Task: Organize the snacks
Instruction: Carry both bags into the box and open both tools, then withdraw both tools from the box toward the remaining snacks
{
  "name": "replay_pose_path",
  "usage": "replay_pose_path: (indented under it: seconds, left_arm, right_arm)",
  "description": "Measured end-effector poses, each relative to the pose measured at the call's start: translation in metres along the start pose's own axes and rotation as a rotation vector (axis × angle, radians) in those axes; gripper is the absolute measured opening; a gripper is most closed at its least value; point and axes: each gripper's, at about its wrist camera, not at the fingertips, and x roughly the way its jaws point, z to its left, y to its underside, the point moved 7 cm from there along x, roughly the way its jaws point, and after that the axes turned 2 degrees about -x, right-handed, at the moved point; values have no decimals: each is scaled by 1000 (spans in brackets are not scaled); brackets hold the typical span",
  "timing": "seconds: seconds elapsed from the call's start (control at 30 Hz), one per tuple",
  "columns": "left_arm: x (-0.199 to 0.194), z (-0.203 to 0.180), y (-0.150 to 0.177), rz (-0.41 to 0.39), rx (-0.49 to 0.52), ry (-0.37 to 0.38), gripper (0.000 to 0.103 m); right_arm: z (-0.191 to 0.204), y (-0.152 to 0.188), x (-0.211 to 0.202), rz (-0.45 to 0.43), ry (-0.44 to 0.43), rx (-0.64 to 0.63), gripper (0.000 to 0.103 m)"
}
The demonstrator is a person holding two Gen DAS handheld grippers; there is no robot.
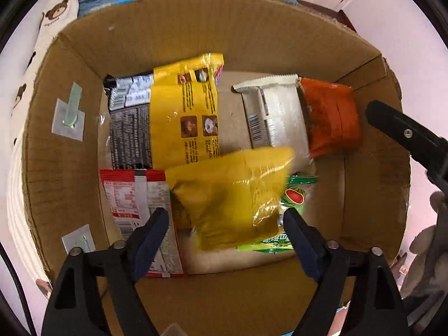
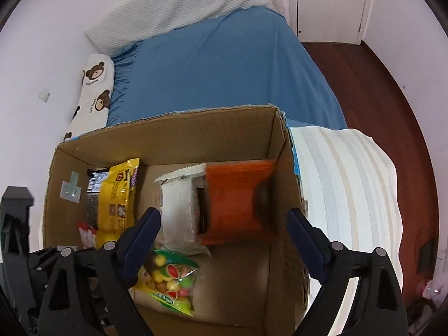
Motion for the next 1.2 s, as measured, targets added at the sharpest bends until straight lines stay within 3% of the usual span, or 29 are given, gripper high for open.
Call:
replay_pose_path:
  seconds: [0.2,0.73,1.2]
  left_arm:
    - [-11,3,7,-34,-15,8,84]
    - [-98,16,62,-309,-30,-77,84]
    - [-141,10,103,-416,-19,-82,84]
  right_arm:
    - [-2,11,-8,-2,-26,19,93]
    - [11,86,-71,-53,11,-9,93]
    - [39,132,-130,-133,-6,-50,93]
